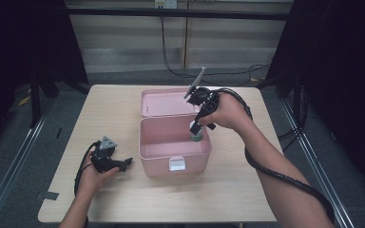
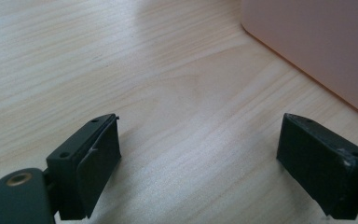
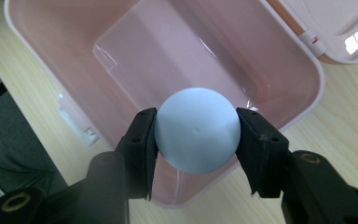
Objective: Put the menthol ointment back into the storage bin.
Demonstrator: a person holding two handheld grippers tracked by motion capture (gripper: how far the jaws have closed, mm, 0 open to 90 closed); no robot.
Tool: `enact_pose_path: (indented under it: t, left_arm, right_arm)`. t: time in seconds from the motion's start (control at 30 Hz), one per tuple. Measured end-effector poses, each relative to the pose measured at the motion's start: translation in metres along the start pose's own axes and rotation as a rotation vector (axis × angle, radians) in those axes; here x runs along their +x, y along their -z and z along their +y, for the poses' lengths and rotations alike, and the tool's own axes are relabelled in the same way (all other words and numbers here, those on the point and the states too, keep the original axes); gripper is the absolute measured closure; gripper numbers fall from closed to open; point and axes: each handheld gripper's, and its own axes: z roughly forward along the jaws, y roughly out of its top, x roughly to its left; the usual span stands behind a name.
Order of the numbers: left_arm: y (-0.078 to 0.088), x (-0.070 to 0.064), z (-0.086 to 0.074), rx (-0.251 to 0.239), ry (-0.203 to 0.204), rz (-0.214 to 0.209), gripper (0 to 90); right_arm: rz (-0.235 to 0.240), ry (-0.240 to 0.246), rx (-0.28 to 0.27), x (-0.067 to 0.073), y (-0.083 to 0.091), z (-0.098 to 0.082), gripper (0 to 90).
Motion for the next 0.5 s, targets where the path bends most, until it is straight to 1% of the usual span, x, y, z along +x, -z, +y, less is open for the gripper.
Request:
enact_pose_path:
  t: [0.03,0.07,0.13,0.17,0.23,0.37,0.4,0.5]
  left_arm:
    - [0.0,0.0,0.0,0.0,-0.001,0.0,12.7]
    - [0.0,0.0,0.0,0.0,-0.001,0.0,12.7]
    - [0.0,0.0,0.0,0.0,0.0,0.0,12.7]
    - [0.0,0.0,0.0,0.0,0.0,0.0,12.7]
    - [0.0,0.0,0.0,0.0,0.0,0.0,12.7]
    - [0.0,0.0,0.0,0.0,-0.001,0.0,12.6]
    - [0.0,0.0,0.0,0.0,-0.001,0.0,12.6]
    - [0.0,0.0,0.0,0.001,-0.001,0.0,12.6]
  right_arm:
    - [-0.002,-0.01,0.003,-0.001,-0.004,0.002,50.6]
    - [-0.005,-0.01,0.009,-0.002,-0.005,0.003,50.6]
    - [0.0,-0.026,0.005,-0.002,-0.009,0.004,50.6]
    - [0.0,-0.026,0.005,-0.002,-0.009,0.004,50.6]
    - [0.007,-0.025,0.015,-0.002,-0.013,0.005,50.6]
    - [-0.004,-0.043,0.038,-0.002,-0.021,0.009,50.6]
    - [-0.003,-0.041,0.044,-0.002,-0.022,0.01,50.6]
    - [0.001,-0.057,0.053,-0.001,-0.026,0.013,50.6]
